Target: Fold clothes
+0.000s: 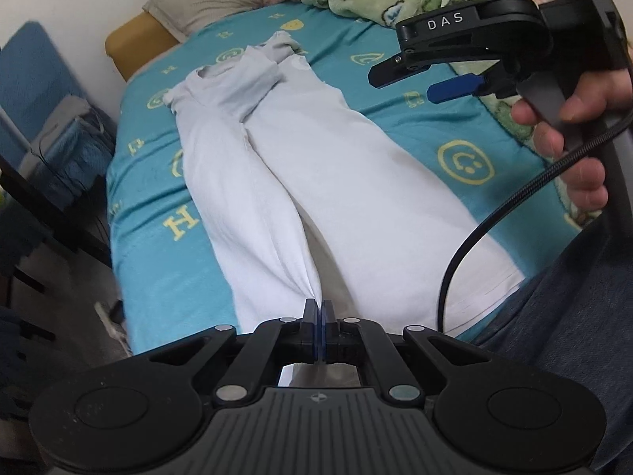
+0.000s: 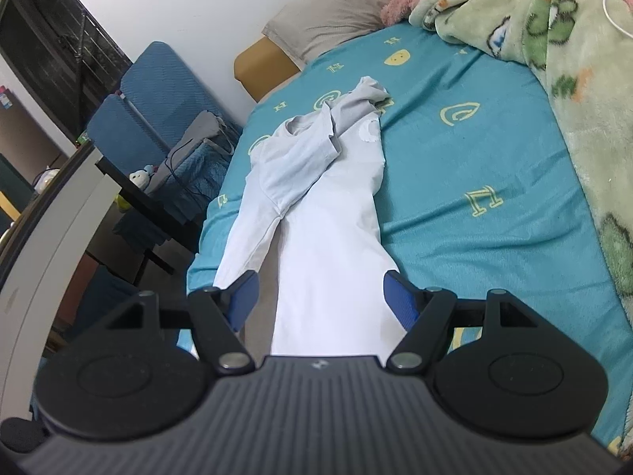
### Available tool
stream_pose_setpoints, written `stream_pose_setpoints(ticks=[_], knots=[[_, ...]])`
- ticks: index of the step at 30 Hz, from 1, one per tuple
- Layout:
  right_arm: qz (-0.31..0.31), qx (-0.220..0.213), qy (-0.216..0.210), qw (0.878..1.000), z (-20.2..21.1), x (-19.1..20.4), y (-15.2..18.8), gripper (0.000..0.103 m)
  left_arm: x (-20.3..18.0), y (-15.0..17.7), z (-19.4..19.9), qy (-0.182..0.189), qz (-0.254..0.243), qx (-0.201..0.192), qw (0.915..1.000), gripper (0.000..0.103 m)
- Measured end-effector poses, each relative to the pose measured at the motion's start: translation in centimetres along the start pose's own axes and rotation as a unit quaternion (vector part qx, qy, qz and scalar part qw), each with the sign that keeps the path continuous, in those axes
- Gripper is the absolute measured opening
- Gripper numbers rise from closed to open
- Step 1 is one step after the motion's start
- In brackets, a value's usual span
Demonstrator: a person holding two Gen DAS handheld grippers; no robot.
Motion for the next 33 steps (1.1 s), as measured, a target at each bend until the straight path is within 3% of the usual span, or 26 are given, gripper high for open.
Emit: stream_pose_setpoints(ticks=[4, 8, 9, 11, 14, 16, 19, 21, 22, 24, 29, 33], knots=[[-0.005, 0.011, 0.003, 1.000, -0.2, -0.4, 0.3, 0.071, -1.4, 0.5, -1.9, 0.051, 0.043, 0.017, 0.9977, 0.002], [-0.025, 0.031, 0.002, 0.999, -0.5, -1.2, 1.0, 0.071, -2.7, 1.8, -3.6, 0.114, 0.058, 0.052, 0.9904, 0.013], [-0.032, 0.036, 0.003, 0.999, -0.5, -1.5, 1.2, 0.071, -2.0, 1.9, -3.3, 0.113, 0.064, 0.044, 0.9906, 0.015], [-0.048, 0.045, 0.005, 0.998, -0.5, -2.2, 1.7, 0.072, -0.6, 2.0, -2.7, 0.110, 0.077, 0.026, 0.9906, 0.040], [-0.072, 0.059, 0.009, 0.996, -0.6, -3.2, 2.3, 0.072, 3.8, 2.5, -2.7, 0.110, 0.154, 0.020, 0.9818, 0.063], [-0.088, 0.072, 0.009, 0.993, -0.8, -3.8, 2.7, 0.073, 6.9, 2.9, -3.1, 0.109, 0.213, 0.022, 0.9708, 0.069], [-0.116, 0.108, 0.009, 0.987, -1.3, -4.7, 4.2, 0.072, 10.9, 4.6, -5.1, 0.124, 0.317, 0.038, 0.9395, 0.069], [-0.139, 0.129, 0.007, 0.982, -1.4, -5.3, 5.3, 0.072, 12.1, 5.7, -6.7, 0.144, 0.368, 0.058, 0.9168, 0.069], [-0.148, 0.133, 0.008, 0.980, -1.4, -5.6, 5.5, 0.065, 12.8, 6.2, -7.5, 0.153, 0.392, 0.067, 0.9044, 0.069], [-0.161, 0.138, 0.010, 0.977, -1.3, -5.8, 5.9, 0.063, 13.1, 6.7, -8.4, 0.172, 0.419, 0.078, 0.8880, 0.069], [-0.172, 0.158, 0.045, 0.971, -2.1, -6.3, 6.8, 0.057, 12.2, 6.6, -9.3, 0.178, 0.419, 0.088, 0.8861, 0.069], [-0.181, 0.163, 0.059, 0.968, -2.6, -6.6, 7.1, 0.057, 11.0, 6.0, -9.1, 0.188, 0.387, 0.079, 0.8994, 0.070]])
Point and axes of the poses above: each gripper's, at about its wrist camera, not at the fingertips, and z roughly against the way its jaws point, x to its left, y to its underside, the point moved 6 cm from there along -z, roughly the way its jaws point, and after that the axes turned 1 degree about y, right-handed, at the moved point
